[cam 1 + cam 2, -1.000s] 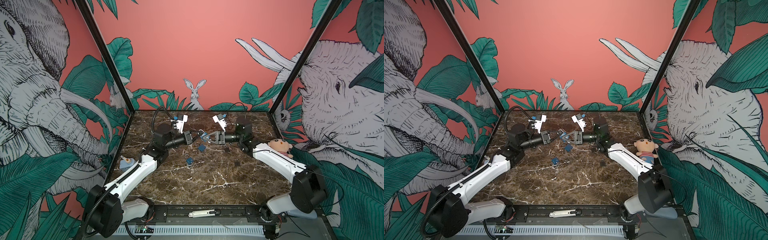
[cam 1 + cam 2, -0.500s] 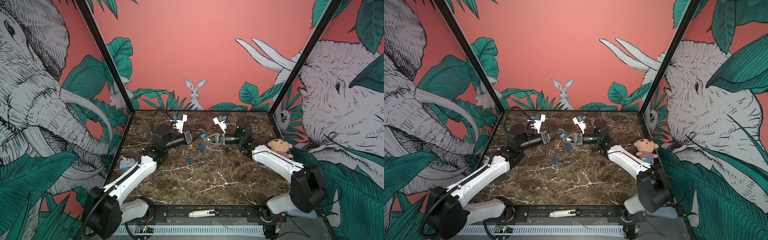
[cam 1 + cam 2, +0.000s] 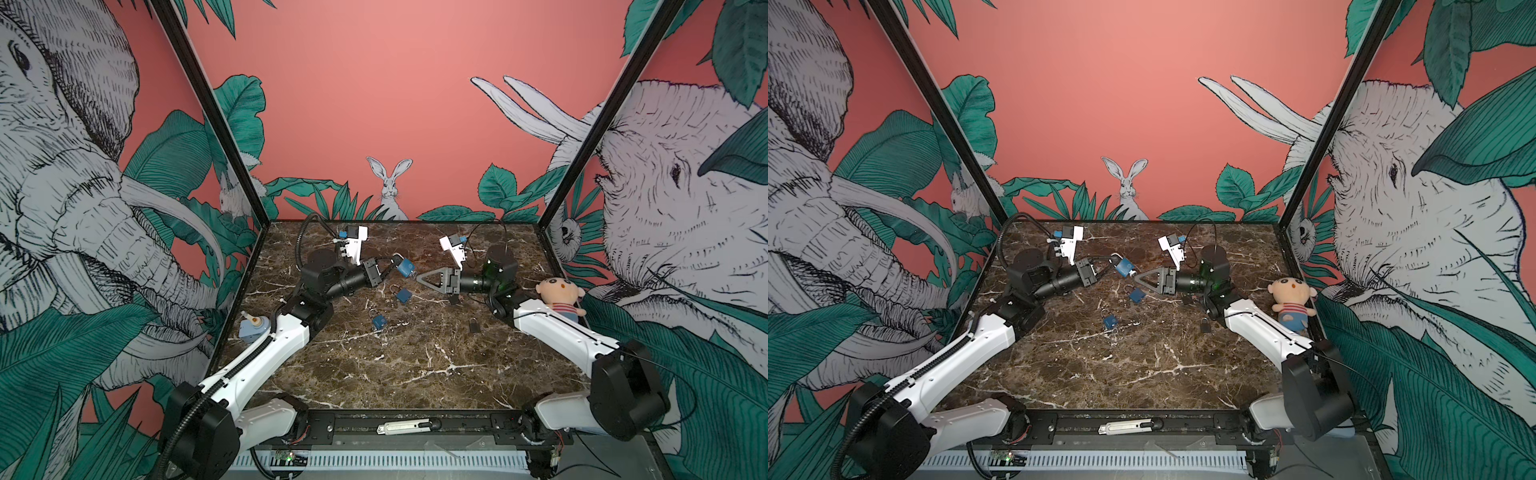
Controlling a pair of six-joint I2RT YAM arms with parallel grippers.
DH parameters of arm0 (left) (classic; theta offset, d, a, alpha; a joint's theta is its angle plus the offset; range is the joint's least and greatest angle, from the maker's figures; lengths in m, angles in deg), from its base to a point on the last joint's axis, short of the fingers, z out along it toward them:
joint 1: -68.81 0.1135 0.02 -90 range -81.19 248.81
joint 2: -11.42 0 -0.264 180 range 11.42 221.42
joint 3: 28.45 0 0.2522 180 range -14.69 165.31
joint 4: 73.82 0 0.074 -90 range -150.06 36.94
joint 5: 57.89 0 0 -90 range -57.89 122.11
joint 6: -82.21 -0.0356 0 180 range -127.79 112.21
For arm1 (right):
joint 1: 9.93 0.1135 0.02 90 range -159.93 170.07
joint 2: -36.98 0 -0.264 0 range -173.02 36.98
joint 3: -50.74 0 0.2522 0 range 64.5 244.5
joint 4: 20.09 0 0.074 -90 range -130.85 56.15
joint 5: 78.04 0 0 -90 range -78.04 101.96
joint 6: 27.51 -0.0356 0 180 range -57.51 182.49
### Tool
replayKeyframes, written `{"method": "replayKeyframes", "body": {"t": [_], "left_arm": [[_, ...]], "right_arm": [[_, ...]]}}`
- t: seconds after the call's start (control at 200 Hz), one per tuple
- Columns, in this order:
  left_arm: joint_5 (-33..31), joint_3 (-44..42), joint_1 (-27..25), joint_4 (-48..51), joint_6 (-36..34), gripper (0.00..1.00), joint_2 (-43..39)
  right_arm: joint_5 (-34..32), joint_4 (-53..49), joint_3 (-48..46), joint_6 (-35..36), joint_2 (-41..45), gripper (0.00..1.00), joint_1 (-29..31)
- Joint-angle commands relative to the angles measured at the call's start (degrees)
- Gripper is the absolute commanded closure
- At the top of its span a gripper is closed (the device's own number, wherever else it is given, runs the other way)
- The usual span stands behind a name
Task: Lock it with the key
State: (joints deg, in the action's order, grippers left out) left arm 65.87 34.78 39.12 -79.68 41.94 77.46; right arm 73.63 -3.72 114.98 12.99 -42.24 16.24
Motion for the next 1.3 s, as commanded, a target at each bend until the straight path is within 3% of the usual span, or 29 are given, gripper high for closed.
{"method": "replayKeyframes", "body": {"t": [0.0,0.095,0.25,0.605,0.825,1.01,1.295], "left_arm": [[0.0,2.0,0.2,-1.3,0.3,1.0,-1.0],[0.3,2.3,0.2,-1.6,0.4,1.0,-0.3],[-0.3,2.0,0.2,-2.0,0.4,1.0,0.0],[-2.0,2.4,0.2,-3.2,0.0,1.0,0.4],[-2.6,2.2,0.2,-4.9,0.8,1.0,1.1],[-3.2,2.2,0.2,-5.4,1.0,1.0,1.4],[-3.8,1.8,0.7,-4.6,0.5,1.0,0.3]], "right_arm": [[0.3,2.1,2.5,0.5,0.2,0.56,-0.1],[0.8,2.1,3.8,0.1,-1.2,0.58,-0.1],[2.0,7.6,3.6,-4.4,-2.9,0.73,0.1],[2.1,8.0,2.7,-5.1,-3.7,0.77,0.7],[2.5,8.0,2.9,-5.1,-4.5,0.72,1.4],[2.7,8.0,2.7,-5.0,-4.9,0.82,1.5],[2.4,8.0,2.2,-4.9,-4.5,0.84,1.4]]}}
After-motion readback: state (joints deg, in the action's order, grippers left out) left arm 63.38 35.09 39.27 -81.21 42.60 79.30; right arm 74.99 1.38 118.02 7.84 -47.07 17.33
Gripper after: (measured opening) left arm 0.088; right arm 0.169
